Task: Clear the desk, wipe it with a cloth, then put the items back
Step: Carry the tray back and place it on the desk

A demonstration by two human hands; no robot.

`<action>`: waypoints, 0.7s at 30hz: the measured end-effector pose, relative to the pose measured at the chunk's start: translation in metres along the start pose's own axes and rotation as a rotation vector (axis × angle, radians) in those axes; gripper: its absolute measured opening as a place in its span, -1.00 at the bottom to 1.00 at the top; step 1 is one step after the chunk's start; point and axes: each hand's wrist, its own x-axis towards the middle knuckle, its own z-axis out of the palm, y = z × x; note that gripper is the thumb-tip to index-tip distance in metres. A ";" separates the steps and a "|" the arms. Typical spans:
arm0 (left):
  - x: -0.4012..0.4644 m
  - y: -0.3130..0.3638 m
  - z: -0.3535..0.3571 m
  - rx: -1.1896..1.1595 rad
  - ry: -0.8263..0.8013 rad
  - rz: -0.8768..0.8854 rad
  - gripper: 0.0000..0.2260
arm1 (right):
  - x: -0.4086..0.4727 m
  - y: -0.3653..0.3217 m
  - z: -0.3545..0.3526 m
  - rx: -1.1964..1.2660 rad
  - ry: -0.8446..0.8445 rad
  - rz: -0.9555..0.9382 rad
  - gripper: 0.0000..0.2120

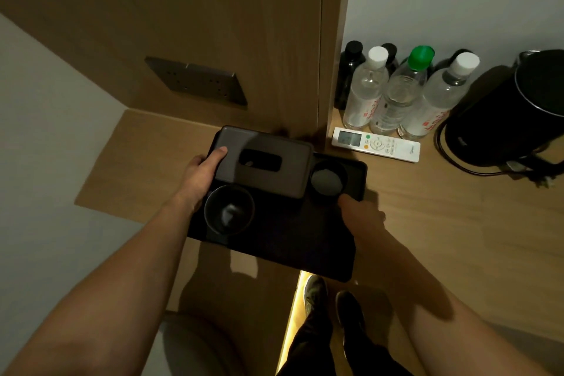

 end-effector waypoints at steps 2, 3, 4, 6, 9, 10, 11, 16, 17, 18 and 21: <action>0.007 0.000 0.001 0.022 -0.009 -0.002 -0.54 | 0.001 -0.001 0.003 -0.023 -0.019 0.017 -0.48; 0.012 0.000 0.001 0.033 -0.014 -0.005 -0.49 | 0.002 -0.001 0.004 -0.033 -0.022 0.022 -0.49; 0.016 0.000 0.001 0.042 -0.024 -0.006 -0.43 | 0.002 -0.001 0.006 -0.043 -0.023 0.025 -0.50; 0.022 0.000 0.001 0.049 -0.049 -0.019 -0.31 | 0.003 -0.001 0.008 -0.049 -0.023 0.028 -0.52; 0.030 -0.001 0.002 0.055 -0.048 -0.042 -0.22 | 0.004 -0.003 0.011 -0.034 -0.018 0.029 -0.56; 0.032 -0.003 0.002 0.056 -0.054 -0.057 -0.21 | 0.005 -0.003 0.012 -0.041 -0.015 0.028 -0.56; 0.035 -0.004 0.002 0.058 -0.062 -0.071 -0.21 | 0.005 -0.004 0.013 -0.052 -0.014 0.025 -0.56; 0.042 -0.011 0.001 0.107 -0.051 -0.098 -0.21 | 0.007 -0.005 0.017 -0.076 0.004 0.014 -0.52; 0.043 -0.011 0.001 0.114 -0.055 -0.099 -0.23 | 0.006 -0.005 0.017 -0.085 0.012 0.015 -0.50; 0.044 -0.011 0.002 0.118 -0.060 -0.101 -0.26 | 0.006 -0.005 0.018 -0.087 0.017 0.016 -0.49; 0.047 -0.012 0.004 0.137 -0.048 -0.113 -0.26 | 0.006 -0.007 0.017 -0.075 0.018 0.018 -0.48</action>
